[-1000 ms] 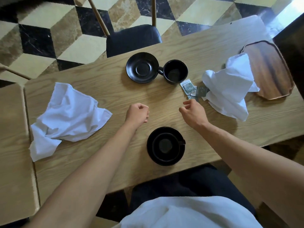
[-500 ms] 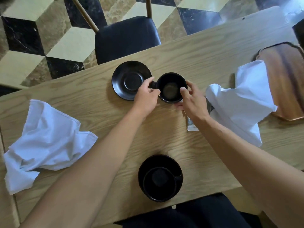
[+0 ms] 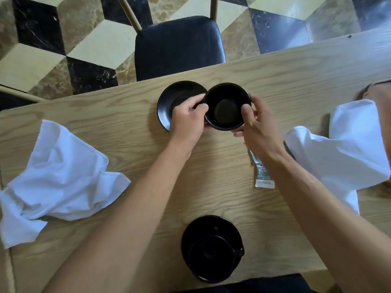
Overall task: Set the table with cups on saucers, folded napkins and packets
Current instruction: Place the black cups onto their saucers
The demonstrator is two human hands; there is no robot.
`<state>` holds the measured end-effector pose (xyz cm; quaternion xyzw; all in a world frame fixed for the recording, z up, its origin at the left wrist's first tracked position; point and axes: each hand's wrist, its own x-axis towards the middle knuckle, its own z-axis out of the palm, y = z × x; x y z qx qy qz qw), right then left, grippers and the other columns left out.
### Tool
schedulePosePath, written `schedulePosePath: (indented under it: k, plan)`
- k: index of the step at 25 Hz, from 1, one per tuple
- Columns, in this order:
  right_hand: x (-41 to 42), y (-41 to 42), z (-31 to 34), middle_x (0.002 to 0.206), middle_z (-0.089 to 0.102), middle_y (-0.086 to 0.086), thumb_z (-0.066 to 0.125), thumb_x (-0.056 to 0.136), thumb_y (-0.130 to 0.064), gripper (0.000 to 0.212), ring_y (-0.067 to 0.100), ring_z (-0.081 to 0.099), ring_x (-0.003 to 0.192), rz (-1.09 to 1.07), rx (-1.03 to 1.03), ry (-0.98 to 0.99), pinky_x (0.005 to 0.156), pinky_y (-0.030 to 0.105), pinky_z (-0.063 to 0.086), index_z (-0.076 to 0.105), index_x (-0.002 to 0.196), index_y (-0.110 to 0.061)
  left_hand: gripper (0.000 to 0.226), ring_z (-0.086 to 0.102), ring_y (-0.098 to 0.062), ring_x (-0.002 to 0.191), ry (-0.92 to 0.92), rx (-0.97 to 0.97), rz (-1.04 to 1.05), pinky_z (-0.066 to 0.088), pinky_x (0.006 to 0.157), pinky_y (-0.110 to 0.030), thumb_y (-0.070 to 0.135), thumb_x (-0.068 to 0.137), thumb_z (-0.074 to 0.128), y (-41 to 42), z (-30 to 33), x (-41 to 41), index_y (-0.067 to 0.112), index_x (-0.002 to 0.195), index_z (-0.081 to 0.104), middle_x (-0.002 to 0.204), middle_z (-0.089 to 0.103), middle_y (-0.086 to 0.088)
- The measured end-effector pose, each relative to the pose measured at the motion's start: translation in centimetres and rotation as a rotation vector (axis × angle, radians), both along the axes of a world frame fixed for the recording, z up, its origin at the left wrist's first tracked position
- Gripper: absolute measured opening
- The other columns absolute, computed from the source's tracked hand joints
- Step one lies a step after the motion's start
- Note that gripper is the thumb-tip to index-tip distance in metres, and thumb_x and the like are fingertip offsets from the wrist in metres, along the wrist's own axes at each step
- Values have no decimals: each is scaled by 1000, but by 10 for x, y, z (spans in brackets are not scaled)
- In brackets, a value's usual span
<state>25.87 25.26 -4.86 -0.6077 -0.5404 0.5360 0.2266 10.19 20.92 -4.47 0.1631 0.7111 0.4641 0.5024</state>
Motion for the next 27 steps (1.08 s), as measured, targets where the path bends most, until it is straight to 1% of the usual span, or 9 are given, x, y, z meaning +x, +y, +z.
schedulePosePath:
  k: [3,4,7,8,12,14,18,23,27]
  plan:
    - [-39,17,-1,89,75,3,43,103,-21,32,26,75,66,111,-10,3,67,49,63,60,129,-28,36,77,-25,91,-12,25,91,64,78,-46,2,93,54,-6,7,-35,16,122,72,99,77,-11]
    - [-50,20,-2,91,75,7,43,102,-20,32,26,76,66,155,-11,-11,66,48,63,60,128,-27,37,77,-25,91,0,22,99,64,78,-46,0,93,54,-10,7,-45,16,121,72,96,77,-9]
    - [-72,22,-8,96,74,7,41,103,-20,32,20,75,57,249,-38,-48,54,29,61,60,128,-24,35,77,-23,89,20,8,128,64,76,-44,0,95,56,-23,3,-66,17,121,73,90,77,-4]
    - [-77,21,-10,97,73,6,40,103,-19,32,19,74,56,266,-48,-56,52,26,59,60,127,-24,35,77,-22,89,15,2,144,64,75,-44,-1,95,57,-27,1,-69,17,121,73,90,78,-3]
    - [-89,15,-14,99,69,-1,39,103,-18,35,21,76,64,270,-95,-53,62,40,65,59,131,-23,37,77,-22,92,-2,-40,194,65,74,-43,-2,95,56,-33,-7,-75,15,125,71,97,76,-7]
    - [-91,15,-16,98,68,-4,39,103,-17,36,21,76,68,274,-91,-62,63,42,65,59,132,-22,38,77,-23,92,-9,-49,206,65,73,-43,-2,95,56,-33,-9,-76,15,127,70,98,76,-8]
    - [-93,17,-18,99,66,-8,39,102,-18,37,14,74,66,267,-105,-72,63,42,65,60,132,-24,38,76,-25,94,-16,-64,215,65,75,-44,-2,95,57,-32,-12,-75,15,128,69,101,75,-10]
    - [-94,21,-18,99,66,-9,39,103,-20,35,20,74,70,270,-95,-93,64,40,65,61,129,-27,40,77,-23,92,-32,-56,231,65,75,-44,-1,95,58,-31,-15,-75,15,131,66,101,77,-10]
    - [-92,21,-18,103,68,-2,40,104,-21,34,21,75,70,261,-121,-80,62,37,65,60,130,-23,41,77,-23,91,-42,-64,244,65,75,-44,0,96,58,-32,-15,-72,15,133,65,101,77,-9]
